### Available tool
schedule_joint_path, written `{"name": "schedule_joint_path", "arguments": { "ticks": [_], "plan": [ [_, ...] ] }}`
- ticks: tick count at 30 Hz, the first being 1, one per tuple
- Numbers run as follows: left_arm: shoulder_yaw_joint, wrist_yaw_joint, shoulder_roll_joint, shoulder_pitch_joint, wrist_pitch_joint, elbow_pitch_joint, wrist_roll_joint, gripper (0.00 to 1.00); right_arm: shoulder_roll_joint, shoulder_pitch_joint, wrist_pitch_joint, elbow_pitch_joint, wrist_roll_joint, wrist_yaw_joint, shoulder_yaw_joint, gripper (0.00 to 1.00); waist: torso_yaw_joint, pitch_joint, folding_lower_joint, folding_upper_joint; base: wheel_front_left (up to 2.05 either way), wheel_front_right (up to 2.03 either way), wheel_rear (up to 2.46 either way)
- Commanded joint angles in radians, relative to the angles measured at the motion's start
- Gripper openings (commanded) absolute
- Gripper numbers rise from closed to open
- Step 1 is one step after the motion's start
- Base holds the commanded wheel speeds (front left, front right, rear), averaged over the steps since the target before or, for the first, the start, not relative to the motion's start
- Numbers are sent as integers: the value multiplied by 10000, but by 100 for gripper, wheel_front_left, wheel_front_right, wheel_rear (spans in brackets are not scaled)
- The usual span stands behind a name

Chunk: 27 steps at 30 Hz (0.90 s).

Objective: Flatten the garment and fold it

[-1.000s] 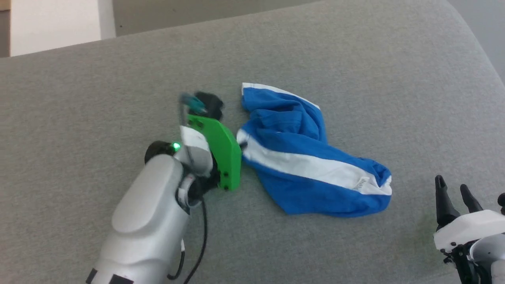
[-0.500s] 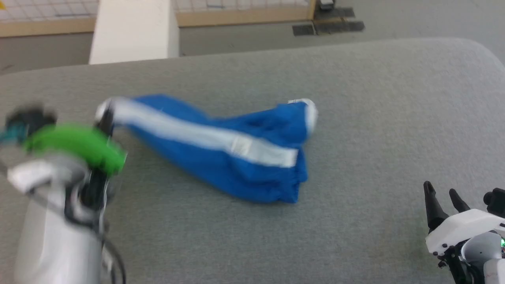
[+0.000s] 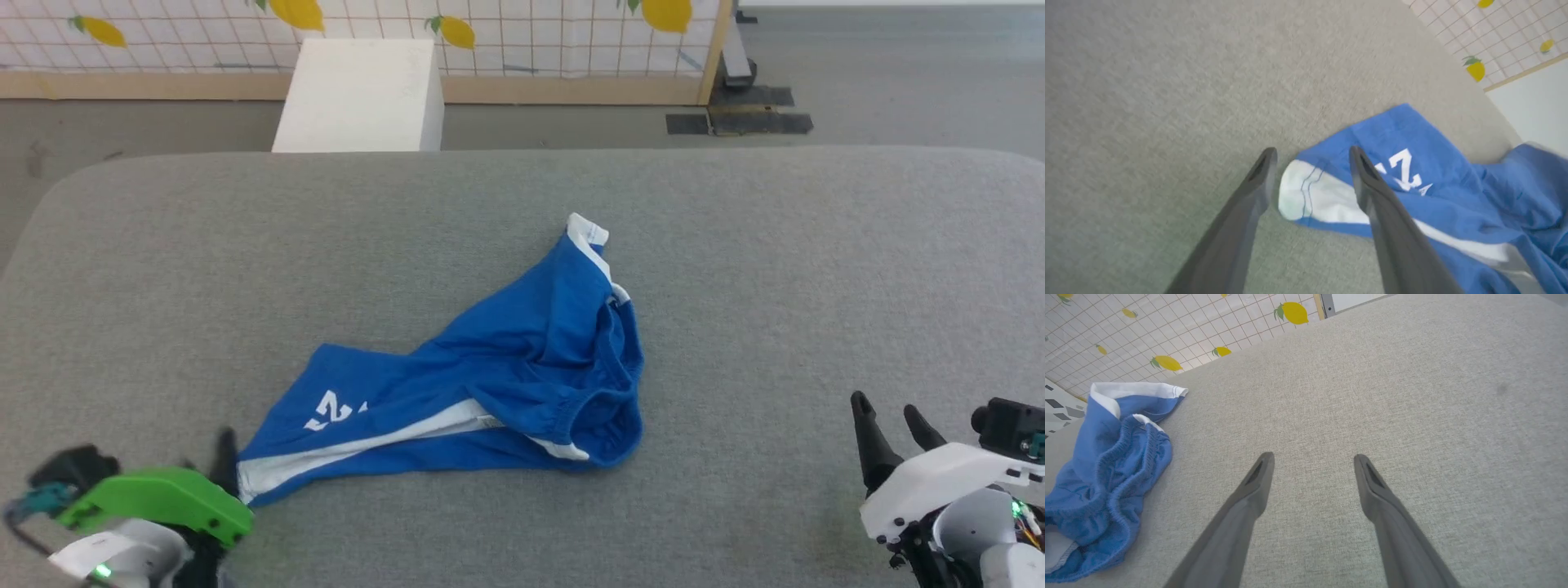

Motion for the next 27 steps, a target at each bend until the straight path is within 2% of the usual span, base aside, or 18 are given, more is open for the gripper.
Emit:
{"name": "schedule_joint_path", "arguments": {
  "ticks": [1, 5, 7, 9, 14, 18, 22, 27],
  "plan": [
    [33, -264, 265, -130, -678, -247, 413, 100, -4, 118, 64, -129, -72, -13, 118, 100, 80, -88, 0, 0, 0, 0, 0],
    [-314, -892, 691, 104, -3195, -676, 1913, 100, -4, 211, 418, -653, -204, -13, 932, 100, 132, -178, 0, 0, 0, 0, 0],
    [-564, -979, 740, 374, -4089, -662, 2555, 100, -4, 285, 806, -1029, -175, -13, 1660, 100, 144, -194, 0, 0, 0, 0, 0],
    [-784, -1005, 692, 607, -4459, -669, 3022, 100, -4, 326, 1270, -1444, -127, -13, 2527, 100, 159, -165, 0, 0, 0, 0, 0],
    [-929, -961, 350, 903, -4712, -838, 3587, 100, -4, 167, 2426, -2151, 222, -13, 4667, 100, 248, -40, 0, 0, 0, 0, 0],
    [-929, -1088, 88, 943, -4742, -933, 3788, 100, -4, -277, 3206, -2040, 390, -13, 6149, 100, 391, 98, 0, 0, 0, 0, 0],
    [-778, -1241, -85, 866, -4745, -1031, 3928, 100, -4, -925, 3234, -1445, 133, -13, 6889, 100, 492, 255, 0, 0, 0, 0, 0],
    [-648, -1448, -268, 695, -4747, -984, 4081, 100, -4, -1620, 2965, -489, -283, -13, 7237, 100, 649, 386, 0, 0, 0, 0, 0]
  ]
}}
